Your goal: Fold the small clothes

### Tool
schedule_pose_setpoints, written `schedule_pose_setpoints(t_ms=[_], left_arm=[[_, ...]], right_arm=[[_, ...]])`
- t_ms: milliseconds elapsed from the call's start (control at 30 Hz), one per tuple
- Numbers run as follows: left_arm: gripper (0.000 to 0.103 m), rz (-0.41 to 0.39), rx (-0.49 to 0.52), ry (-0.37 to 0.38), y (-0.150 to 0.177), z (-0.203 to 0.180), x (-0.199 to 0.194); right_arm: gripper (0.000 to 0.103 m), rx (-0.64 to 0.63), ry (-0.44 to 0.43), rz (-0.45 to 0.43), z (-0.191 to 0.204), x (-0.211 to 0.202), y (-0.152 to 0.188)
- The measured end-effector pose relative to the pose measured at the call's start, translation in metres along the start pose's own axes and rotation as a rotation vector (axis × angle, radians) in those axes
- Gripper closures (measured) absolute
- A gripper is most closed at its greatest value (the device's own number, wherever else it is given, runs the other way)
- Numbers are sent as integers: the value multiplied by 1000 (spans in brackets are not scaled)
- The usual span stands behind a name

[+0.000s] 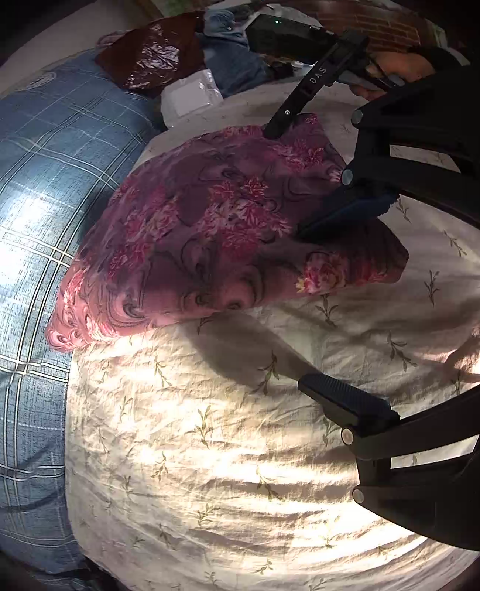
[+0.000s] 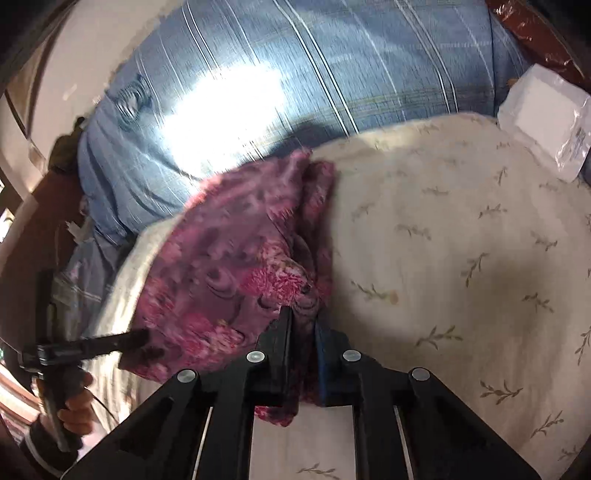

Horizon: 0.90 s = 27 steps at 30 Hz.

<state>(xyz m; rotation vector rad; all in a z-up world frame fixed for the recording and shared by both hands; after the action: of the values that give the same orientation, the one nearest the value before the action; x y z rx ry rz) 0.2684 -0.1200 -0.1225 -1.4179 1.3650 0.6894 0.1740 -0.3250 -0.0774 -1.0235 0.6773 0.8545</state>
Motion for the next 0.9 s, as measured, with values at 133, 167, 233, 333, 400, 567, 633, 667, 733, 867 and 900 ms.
schedule_pose_setpoints(t_ms=[133, 167, 233, 333, 400, 567, 633, 667, 733, 867, 900], left_arm=[[28, 9, -16, 90, 7, -5, -15], [28, -6, -29, 113, 6, -5, -20], [28, -31, -29, 113, 2, -7, -25], [28, -9, 4, 34, 4, -7, -2], [27, -49, 35, 13, 7, -7, 5], [27, -28, 61, 85, 7, -15, -9], [27, -82, 27, 138, -9, -14, -27], [27, -115, 22, 142, -21, -15, -35], [27, -160, 14, 129, -50, -16, -41], [27, -120, -17, 88, -85, -17, -6], [27, -103, -29, 69, -87, -15, 7]], right_arm=[[78, 68, -24, -81, 7, -30, -17], [78, 63, -70, -127, 15, -39, -23], [78, 21, -129, -177, 33, -50, -30], [79, -26, -182, -168, 52, -39, -20], [80, -35, -169, -94, 49, -17, -2], [80, -14, -142, -45, 43, -6, 1], [80, -12, -186, -160, 48, -27, -25], [78, -17, -181, -192, 51, -32, -39], [78, -28, -167, -220, 56, -32, -63], [78, -52, -113, -231, 64, -4, -91], [78, -49, -97, -208, 61, 10, -91]])
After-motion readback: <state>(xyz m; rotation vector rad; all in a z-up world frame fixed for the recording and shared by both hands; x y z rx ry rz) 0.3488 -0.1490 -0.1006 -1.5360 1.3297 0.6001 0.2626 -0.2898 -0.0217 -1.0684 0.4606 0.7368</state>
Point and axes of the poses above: each gripper's, at about its wrist camera, not at the fingertips, and x roughly the way its jaws point, z to its left, y to its underside, the point moved 8 cm from there along x, roughly the way its jaws point, and after that the axes turned 2 degrees about z, right-handed, at the moved point
